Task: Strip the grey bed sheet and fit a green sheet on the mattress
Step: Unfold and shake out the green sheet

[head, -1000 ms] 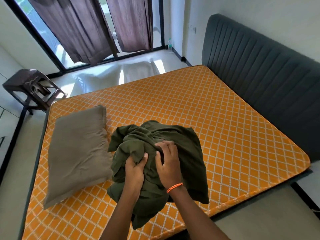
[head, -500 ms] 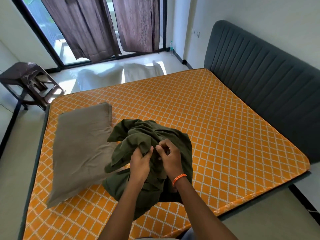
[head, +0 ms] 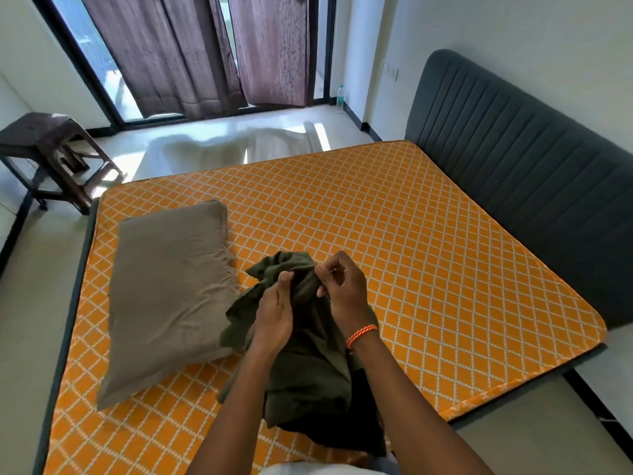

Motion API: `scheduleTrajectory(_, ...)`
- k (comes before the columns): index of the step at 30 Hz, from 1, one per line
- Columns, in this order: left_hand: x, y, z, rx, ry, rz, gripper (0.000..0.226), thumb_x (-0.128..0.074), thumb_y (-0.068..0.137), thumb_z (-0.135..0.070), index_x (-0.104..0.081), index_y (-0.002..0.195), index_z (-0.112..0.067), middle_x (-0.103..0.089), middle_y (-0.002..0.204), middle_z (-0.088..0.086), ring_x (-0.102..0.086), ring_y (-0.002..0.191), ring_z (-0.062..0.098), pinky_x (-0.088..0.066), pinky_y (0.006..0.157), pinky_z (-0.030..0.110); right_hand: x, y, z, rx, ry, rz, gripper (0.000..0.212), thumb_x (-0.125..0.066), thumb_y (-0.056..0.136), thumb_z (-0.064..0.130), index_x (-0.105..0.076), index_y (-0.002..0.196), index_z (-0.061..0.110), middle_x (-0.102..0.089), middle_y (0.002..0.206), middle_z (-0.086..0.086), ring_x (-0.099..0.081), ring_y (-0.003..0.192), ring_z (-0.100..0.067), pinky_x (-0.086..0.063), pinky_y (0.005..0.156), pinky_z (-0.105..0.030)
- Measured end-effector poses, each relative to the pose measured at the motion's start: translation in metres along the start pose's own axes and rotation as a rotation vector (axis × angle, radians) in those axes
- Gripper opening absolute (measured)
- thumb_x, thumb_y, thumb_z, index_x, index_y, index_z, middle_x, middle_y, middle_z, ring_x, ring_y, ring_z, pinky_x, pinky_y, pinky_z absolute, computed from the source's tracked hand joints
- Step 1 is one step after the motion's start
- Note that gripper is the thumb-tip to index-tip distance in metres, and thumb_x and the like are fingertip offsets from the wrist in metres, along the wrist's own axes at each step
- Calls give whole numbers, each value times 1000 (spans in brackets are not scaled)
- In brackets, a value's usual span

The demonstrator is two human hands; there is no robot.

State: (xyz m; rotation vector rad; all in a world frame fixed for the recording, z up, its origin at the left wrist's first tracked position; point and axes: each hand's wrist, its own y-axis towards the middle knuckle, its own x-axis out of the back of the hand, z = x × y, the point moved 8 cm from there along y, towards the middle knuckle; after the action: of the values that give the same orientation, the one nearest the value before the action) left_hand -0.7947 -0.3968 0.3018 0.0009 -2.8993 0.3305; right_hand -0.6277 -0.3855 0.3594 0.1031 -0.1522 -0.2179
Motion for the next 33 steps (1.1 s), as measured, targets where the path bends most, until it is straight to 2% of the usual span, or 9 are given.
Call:
scheduleTrajectory(4,-10,0,-35,-186,-71,117,33,-43,114,-30,-64,139,-28,-72,129,-6,-66,124,11,-54,106,38,-5,2,-2,9,-60,57,20,-68,99,9,-56,84,6,-60,65,-10,-60,54,-30,-54,61,-49)
scheduleTrajectory(7,-14,0,-29,-265,86,156,56,-55,97,1,-59,143,-30,-69,128,-11,-65,122,7,-57,101,36,-8,3,3,6,-12,101,20,-68,100,9,-56,84,6,-59,65,-14,-56,53,-32,-52,58,-46)
scheduleTrajectory(10,-7,-9,-17,-301,261,-13,57,-69,84,-3,-63,133,-31,-66,117,-15,-65,107,5,-58,91,33,-10,6,14,-4,89,155,21,-65,100,5,-53,85,-2,-57,68,-22,-49,50,-30,-47,52,-40)
scheduleTrajectory(12,-7,-16,-18,-362,273,-90,51,-72,83,-3,-68,129,-26,-63,116,-15,-62,103,3,-55,86,27,-12,8,21,3,109,195,21,-64,101,5,-52,86,-4,-56,66,-18,-45,48,-29,-43,48,-37)
scheduleTrajectory(17,-8,-16,-6,-303,313,-204,55,-62,89,6,-70,133,-26,-58,124,-14,-57,108,4,-54,91,20,-4,14,22,-39,182,172,20,-63,102,7,-52,86,0,-46,65,-16,-38,50,-24,-38,46,-31)
scheduleTrajectory(23,-4,-19,5,-293,185,-188,42,-51,106,-1,-70,135,-25,-63,117,-12,-59,109,-4,-50,90,12,19,15,12,-125,207,30,17,-60,105,15,-51,92,7,-58,66,-10,-53,57,-19,-46,54,-27)
scheduleTrajectory(26,3,-23,-16,-351,103,-186,24,-48,111,-13,-71,112,-20,-66,100,-3,-61,92,0,-47,77,17,31,14,-6,-176,174,-52,18,-56,107,21,-49,97,8,-52,53,3,-46,46,-17,-43,49,-31)
scheduleTrajectory(29,2,-22,-28,-285,-52,-135,24,-50,110,-15,-71,97,-17,-64,79,-1,-57,70,5,-42,64,19,37,10,-22,-187,133,-84,26,-56,108,27,-51,101,2,-45,53,-4,-45,48,-22,-47,54,-36)
scheduleTrajectory(33,0,-23,-42,-185,-292,-58,25,-57,107,-12,-78,94,-18,-75,83,3,-70,79,17,-56,73,29,33,-4,-37,-204,108,-81,23,-54,108,26,-53,113,3,-66,71,-15,-65,65,-26,-56,64,-31)
